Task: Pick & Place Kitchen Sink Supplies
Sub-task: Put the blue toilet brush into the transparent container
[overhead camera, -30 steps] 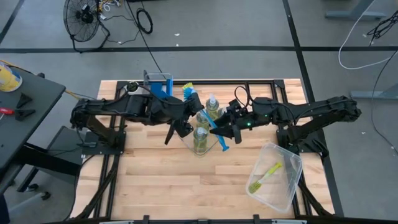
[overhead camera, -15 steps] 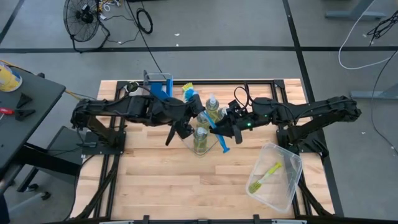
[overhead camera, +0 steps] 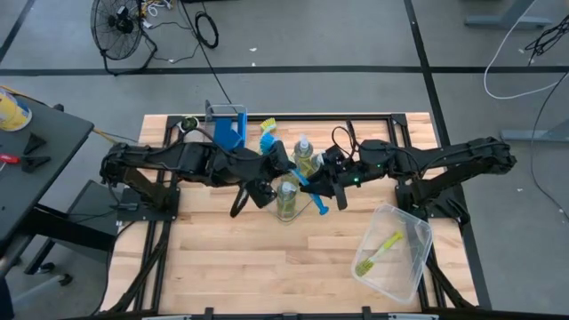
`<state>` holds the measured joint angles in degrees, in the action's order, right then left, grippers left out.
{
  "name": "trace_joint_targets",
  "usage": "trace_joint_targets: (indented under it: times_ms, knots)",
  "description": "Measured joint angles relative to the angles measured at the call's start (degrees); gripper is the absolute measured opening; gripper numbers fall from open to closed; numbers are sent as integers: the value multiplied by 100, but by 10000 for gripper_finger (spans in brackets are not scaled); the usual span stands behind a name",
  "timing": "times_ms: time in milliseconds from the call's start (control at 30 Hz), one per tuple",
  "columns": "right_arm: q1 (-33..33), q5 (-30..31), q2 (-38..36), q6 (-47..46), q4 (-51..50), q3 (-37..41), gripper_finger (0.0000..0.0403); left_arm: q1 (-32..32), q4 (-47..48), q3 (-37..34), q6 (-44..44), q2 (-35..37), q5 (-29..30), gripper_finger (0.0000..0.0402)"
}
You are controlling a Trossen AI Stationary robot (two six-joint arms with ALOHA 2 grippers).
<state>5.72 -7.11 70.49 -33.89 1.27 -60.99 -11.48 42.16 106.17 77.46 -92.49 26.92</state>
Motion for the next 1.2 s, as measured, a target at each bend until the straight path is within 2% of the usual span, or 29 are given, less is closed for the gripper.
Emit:
trace_joint_targets:
  times_ms: [200, 400, 500, 700, 933, 1067, 1200]
  knots:
    - [-1, 0, -10, 456, 5, -11, 75, -113, -985, -6, -830, 32, -450, 154]
    - [-1, 21, -53, 1009, -116, -11, 74, -266, -2206, -4, -759, 35, -154, 211]
    - [-1, 162, -139, 1308, -283, -11, 74, -267, -2555, -4, -780, 39, 19, 228]
    - [-1, 227, -554, 2082, -863, -11, 73, -280, -3245, 0, -1130, 169, 328, 232]
    - [3, 58, -1130, 2980, -1781, -11, 73, -280, -3658, -4, -1809, 315, 583, 218]
    - [139, -186, -1382, 3017, -2379, -11, 73, -280, -3661, -4, -1839, 376, 973, 210]
    - [446, -449, -1557, 2644, -2946, -11, 73, -282, -3626, -7, -1841, 389, 1336, 205]
